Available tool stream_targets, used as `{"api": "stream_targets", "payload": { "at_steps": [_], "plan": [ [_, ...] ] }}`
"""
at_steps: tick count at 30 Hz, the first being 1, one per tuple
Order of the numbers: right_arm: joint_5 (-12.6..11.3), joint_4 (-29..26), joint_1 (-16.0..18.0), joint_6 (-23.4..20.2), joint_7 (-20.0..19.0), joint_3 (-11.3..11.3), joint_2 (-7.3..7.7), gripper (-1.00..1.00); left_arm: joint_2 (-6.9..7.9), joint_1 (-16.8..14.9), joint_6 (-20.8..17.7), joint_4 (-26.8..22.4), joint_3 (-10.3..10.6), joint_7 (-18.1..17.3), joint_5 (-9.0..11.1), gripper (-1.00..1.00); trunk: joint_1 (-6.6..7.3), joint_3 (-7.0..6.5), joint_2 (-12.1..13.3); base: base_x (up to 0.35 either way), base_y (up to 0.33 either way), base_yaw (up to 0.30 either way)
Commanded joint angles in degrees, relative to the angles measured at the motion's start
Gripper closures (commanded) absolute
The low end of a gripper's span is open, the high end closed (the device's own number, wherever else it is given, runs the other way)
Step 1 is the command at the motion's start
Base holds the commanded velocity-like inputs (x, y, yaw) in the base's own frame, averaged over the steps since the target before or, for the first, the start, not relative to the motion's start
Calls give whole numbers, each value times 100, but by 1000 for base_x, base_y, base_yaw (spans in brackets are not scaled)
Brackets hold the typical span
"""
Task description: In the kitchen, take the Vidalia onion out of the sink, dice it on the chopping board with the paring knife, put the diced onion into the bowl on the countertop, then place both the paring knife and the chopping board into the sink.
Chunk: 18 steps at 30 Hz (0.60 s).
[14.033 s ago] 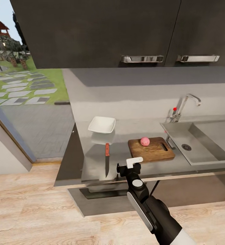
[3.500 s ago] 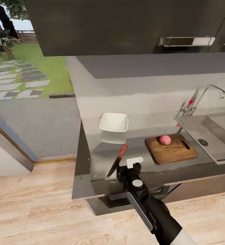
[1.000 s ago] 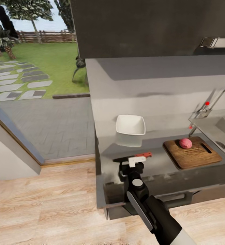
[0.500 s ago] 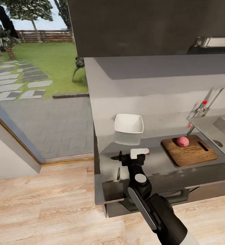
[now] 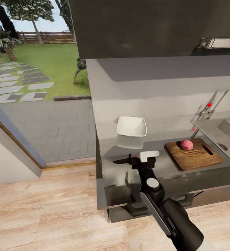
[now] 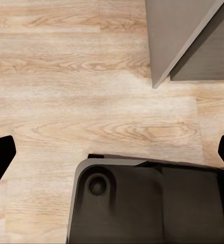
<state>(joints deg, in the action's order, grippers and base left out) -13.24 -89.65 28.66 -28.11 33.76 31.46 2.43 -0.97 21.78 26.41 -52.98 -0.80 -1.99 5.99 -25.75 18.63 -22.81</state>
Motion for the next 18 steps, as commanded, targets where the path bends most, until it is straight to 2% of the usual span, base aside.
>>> {"api": "stream_targets", "payload": {
  "at_steps": [1,4,10,18],
  "plan": [
    [-55,-62,8,-16,11,16,76,-100,-3,2,4,-2,-7,-21,42,-100,-4,9,-10,0,0,0],
    [-66,-241,8,-10,-265,10,329,-100,-4,2,5,16,-7,-21,46,-100,-4,9,-10,0,0,0],
    [-68,-305,8,3,-606,-107,557,-100,-6,-4,3,37,-8,-26,50,-100,-4,9,-10,0,0,0],
    [-83,-304,7,90,-1019,-203,932,-100,-5,-7,2,63,-8,-29,51,-100,-4,9,-10,0,0,0]
  ]
}}
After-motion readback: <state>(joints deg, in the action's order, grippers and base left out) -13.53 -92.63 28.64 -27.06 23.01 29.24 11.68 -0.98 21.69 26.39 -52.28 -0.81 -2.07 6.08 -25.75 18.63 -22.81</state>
